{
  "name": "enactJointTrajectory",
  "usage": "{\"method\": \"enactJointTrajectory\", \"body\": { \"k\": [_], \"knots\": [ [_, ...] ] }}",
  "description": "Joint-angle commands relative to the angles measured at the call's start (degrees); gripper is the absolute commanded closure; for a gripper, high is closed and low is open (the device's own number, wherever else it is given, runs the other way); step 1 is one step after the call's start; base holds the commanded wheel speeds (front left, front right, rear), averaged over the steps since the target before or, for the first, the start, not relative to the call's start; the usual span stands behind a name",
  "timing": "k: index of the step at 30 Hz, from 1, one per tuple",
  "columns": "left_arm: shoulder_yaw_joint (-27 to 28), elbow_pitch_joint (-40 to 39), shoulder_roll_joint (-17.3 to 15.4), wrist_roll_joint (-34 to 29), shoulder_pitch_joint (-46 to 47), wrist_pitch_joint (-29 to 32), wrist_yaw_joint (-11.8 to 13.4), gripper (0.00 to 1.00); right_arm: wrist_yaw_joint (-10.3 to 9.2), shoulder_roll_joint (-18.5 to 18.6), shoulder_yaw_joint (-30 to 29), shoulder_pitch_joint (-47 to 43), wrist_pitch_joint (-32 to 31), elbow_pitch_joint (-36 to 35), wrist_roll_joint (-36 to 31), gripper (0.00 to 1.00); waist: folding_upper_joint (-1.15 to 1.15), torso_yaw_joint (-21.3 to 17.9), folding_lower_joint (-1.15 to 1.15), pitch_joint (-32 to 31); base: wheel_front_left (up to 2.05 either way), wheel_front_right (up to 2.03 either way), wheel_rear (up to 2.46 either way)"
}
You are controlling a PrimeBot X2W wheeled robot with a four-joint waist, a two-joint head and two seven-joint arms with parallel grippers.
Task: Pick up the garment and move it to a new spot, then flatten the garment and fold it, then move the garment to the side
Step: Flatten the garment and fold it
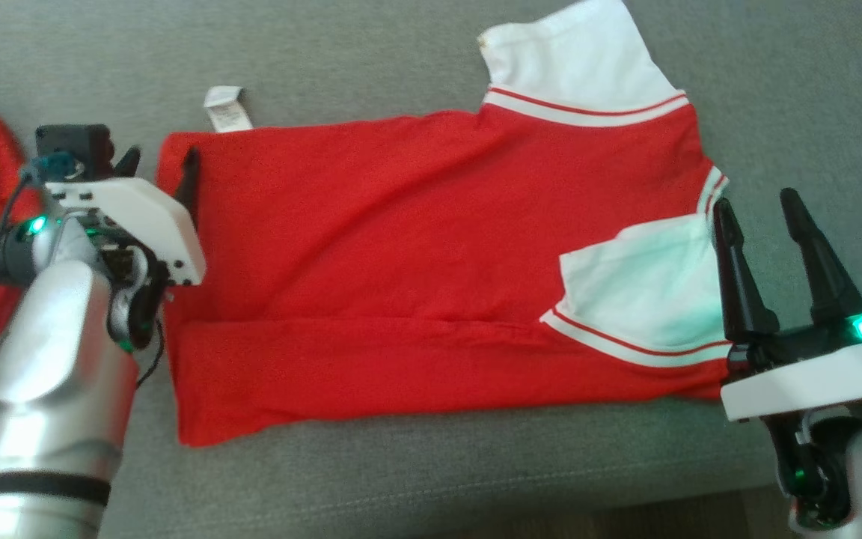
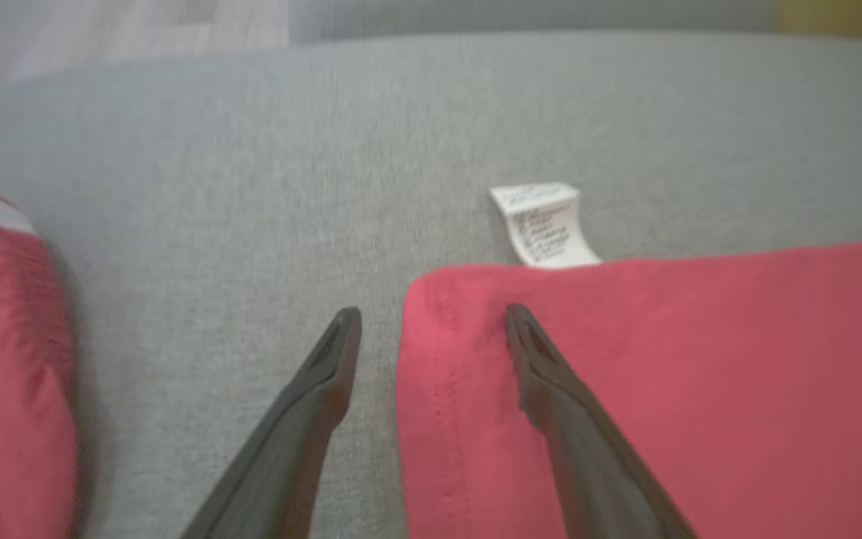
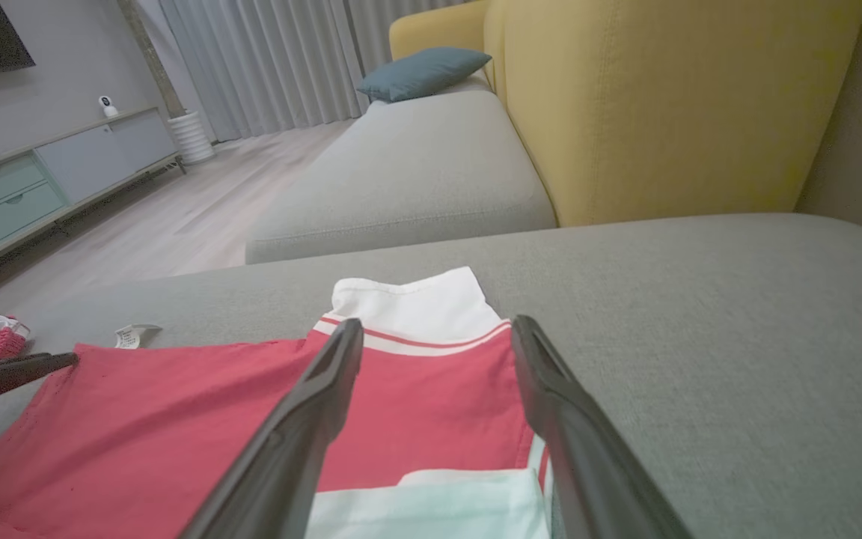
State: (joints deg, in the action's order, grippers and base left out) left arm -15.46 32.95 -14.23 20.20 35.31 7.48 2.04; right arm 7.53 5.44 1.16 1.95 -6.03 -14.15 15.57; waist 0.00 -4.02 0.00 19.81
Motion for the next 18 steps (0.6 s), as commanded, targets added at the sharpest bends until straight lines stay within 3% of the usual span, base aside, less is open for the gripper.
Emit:
{"method": "enactJointTrajectory", "body": {
  "k": [1, 6, 7, 8, 9, 18],
  "knots": [
    [2.42, 1.8, -2.42, 0.61, 3.33, 1.46, -0.69, 0.0, -0.04, -0.23, 1.28, 1.06, 0.33, -1.53, 0.34, 0.0, 0.0, -1.29, 0.0, 1.29, 0.0, 0.0, 0.0],
    [2.81, 11.56, -2.5, 2.61, 7.54, 5.1, -2.6, 0.0, -0.04, -0.64, 0.87, 0.99, 0.87, -0.11, 0.87, 0.0, 0.0, -1.87, 0.0, 1.93, 0.0, 0.0, 0.0],
    [2.59, 12.9, -2.41, 2.81, 8.01, 5.74, -3.15, 0.27, -0.04, -0.66, 0.66, 0.96, 0.89, 0.19, 0.96, 0.0, 0.0, -1.84, 0.0, 1.93, 0.0, 0.0, 0.0],
    [2.47, 14.0, -2.25, 3.15, 8.45, 6.28, -3.78, 0.72, -0.04, -0.67, 0.42, 1.0, 0.81, 0.49, 1.09, 0.0, 0.0, -1.78, 0.0, 1.94, 0.0, 0.0, 0.0],
    [2.34, 14.93, -2.11, 3.43, 8.86, 6.63, -4.33, 1.0, -0.04, -0.55, 0.2, 1.21, 0.77, 0.74, 1.16, 0.0, 0.0, -1.69, 0.0, 1.93, 0.0, 0.0, 0.0],
    [0.88, 17.74, -0.65, 3.27, 11.69, 3.21, -5.63, 1.0, -0.04, 4.28, -1.63, 10.51, -3.23, 7.91, 3.7, 0.0, 0.0, -0.06, 0.0, 2.34, 0.0, 0.0, 0.0]
  ]
}}
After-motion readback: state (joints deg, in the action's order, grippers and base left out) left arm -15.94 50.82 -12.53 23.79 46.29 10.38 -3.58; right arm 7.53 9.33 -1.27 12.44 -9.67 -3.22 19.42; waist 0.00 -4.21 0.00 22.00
